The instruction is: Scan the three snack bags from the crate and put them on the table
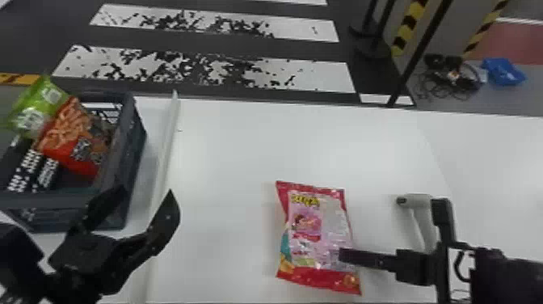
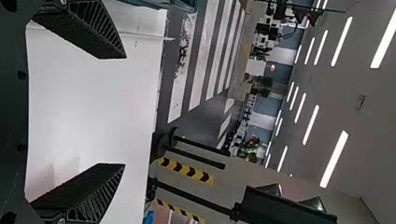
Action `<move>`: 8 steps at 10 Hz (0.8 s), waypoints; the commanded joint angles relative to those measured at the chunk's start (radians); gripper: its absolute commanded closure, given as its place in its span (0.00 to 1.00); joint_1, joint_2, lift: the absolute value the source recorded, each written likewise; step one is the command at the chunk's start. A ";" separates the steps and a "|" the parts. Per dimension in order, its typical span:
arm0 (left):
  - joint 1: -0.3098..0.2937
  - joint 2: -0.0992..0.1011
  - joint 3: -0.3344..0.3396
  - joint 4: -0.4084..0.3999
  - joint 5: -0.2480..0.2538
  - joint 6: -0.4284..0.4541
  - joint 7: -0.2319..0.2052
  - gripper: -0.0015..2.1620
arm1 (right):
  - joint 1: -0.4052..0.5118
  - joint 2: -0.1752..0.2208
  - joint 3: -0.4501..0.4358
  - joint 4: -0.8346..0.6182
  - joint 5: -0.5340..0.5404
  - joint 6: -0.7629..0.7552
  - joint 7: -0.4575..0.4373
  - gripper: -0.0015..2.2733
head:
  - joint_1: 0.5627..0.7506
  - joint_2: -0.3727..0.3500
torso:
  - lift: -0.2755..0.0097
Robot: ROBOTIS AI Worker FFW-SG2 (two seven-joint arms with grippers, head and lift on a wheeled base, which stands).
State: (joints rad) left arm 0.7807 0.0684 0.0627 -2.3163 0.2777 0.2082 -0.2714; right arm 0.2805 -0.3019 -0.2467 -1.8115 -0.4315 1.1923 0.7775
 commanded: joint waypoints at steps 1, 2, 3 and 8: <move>0.000 0.001 0.000 0.003 0.000 0.000 0.000 0.02 | -0.014 0.001 0.030 0.032 0.008 -0.030 0.022 0.07 | 0.70 0.41 | 0.64; 0.000 0.001 0.000 0.005 0.000 0.000 0.000 0.02 | -0.026 0.001 0.037 0.052 0.016 -0.030 0.051 0.30 | 0.70 0.43 | 0.64; 0.000 0.001 0.000 0.005 0.000 0.000 0.000 0.02 | -0.032 0.001 0.041 0.061 0.025 -0.027 0.049 0.87 | 0.70 0.45 | 0.64; -0.012 0.001 0.000 0.028 0.000 -0.016 -0.005 0.02 | -0.014 -0.003 0.021 0.057 0.004 -0.088 0.069 0.98 | 0.70 0.44 | 0.64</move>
State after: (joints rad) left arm 0.7705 0.0677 0.0629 -2.2912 0.2776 0.1997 -0.2761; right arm 0.2653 -0.3055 -0.2180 -1.7505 -0.4189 1.0999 0.8471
